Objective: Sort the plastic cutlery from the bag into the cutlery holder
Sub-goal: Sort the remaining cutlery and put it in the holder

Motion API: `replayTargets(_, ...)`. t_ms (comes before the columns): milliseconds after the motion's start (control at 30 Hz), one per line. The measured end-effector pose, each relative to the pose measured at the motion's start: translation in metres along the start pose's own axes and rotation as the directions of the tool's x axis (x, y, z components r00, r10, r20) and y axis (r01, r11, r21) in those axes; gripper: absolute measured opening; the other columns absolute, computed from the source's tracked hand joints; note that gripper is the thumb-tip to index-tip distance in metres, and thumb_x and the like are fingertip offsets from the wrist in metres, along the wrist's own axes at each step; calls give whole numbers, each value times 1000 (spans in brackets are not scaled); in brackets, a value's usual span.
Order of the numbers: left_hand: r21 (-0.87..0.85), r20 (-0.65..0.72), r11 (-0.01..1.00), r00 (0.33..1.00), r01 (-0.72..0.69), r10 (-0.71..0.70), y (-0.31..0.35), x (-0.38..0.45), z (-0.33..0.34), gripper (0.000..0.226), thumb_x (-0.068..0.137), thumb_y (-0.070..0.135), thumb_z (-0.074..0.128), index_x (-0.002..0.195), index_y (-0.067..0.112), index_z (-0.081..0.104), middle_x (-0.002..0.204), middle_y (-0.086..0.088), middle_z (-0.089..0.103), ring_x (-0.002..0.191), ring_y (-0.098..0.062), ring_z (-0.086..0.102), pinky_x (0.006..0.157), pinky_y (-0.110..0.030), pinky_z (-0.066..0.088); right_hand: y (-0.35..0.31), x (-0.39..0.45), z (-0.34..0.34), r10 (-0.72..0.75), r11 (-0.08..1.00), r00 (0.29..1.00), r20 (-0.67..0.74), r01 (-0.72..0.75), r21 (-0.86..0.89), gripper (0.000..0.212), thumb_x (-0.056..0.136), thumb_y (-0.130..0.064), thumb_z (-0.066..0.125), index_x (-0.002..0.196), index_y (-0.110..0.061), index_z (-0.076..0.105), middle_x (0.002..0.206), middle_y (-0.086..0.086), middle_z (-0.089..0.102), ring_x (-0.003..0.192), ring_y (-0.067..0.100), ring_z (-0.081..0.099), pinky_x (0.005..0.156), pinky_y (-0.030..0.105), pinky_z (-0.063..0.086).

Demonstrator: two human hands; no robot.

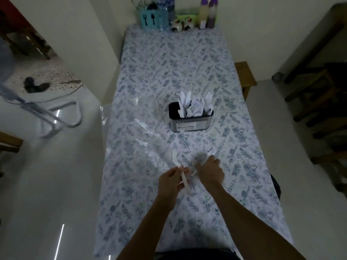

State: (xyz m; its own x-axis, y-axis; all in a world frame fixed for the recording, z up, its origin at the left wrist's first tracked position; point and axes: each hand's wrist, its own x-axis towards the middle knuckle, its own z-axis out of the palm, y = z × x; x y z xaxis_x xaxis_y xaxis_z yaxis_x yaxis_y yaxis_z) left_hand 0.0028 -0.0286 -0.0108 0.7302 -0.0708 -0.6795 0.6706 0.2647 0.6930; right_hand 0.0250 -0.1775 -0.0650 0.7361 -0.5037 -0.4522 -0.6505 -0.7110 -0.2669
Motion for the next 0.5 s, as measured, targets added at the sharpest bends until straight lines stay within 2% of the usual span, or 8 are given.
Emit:
replayTargets(133,17,25,999,999,-31,31,24,11,-23,22,102,15,60,111,-2,71,108,-17,77,103,-28,75,89,-41,61,-14,1,2,23,996,1000,4,-24,88,35,102,-34,49,126,-8,52,121,14,59,103,34,65,83,39,52)
replayTargets(200,9,8,1000,1000,3,-3,28,22,-31,19,101,13,63,105,-2,74,104,-20,77,96,-29,76,92,-46,60,-14,-10,-1,-7,961,1000,8,4,277,19,100,-23,54,111,-11,64,107,10,68,92,28,67,84,36,56)
replayTargets(233,11,19,999,999,34,-35,31,28,-29,18,100,13,65,103,-2,75,104,-22,77,92,-30,76,93,-48,60,-14,-19,-5,-44,906,999,1,39,421,15,99,-19,59,107,-12,69,102,8,73,88,25,69,82,35,58)
replayTargets(300,4,119,996,989,88,-88,36,36,-22,23,99,13,66,109,-7,73,106,-28,74,89,-33,74,95,-53,58,-24,-46,-23,-144,677,989,31,76,732,15,97,-12,67,109,-14,75,96,7,78,86,25,74,81,34,62)
replayTargets(333,-28,198,994,975,105,-97,39,38,-17,29,100,13,63,115,-11,68,110,-32,71,92,-35,72,95,-56,57,-30,-59,-33,-196,540,978,79,40,841,19,96,-10,69,112,-17,75,94,7,78,87,26,76,80,36,63)
replayTargets(367,-68,280,991,955,119,-95,41,37,-12,34,102,12,59,120,-16,63,114,-36,68,95,-38,71,91,-57,58,-34,-66,-40,-225,470,971,84,33,882,21,95,-10,70,113,-20,74,94,6,79,88,25,77,80,39,64)
replayTargets(433,-133,377,981,923,143,-83,47,35,-9,41,102,14,56,125,-20,56,111,-37,65,93,-38,69,75,-48,62,-39,-72,-48,-238,519,971,-2,129,845,18,95,-16,71,111,-23,77,93,5,79,87,26,77,80,44,64)
replayTargets(500,-154,407,977,910,149,-74,52,36,-9,42,100,16,59,123,-19,57,102,-30,65,84,-33,70,68,-40,60,-41,-74,-53,-220,576,973,-69,186,796,14,97,-23,69,104,-24,80,89,3,79,81,25,76,74,42,64)
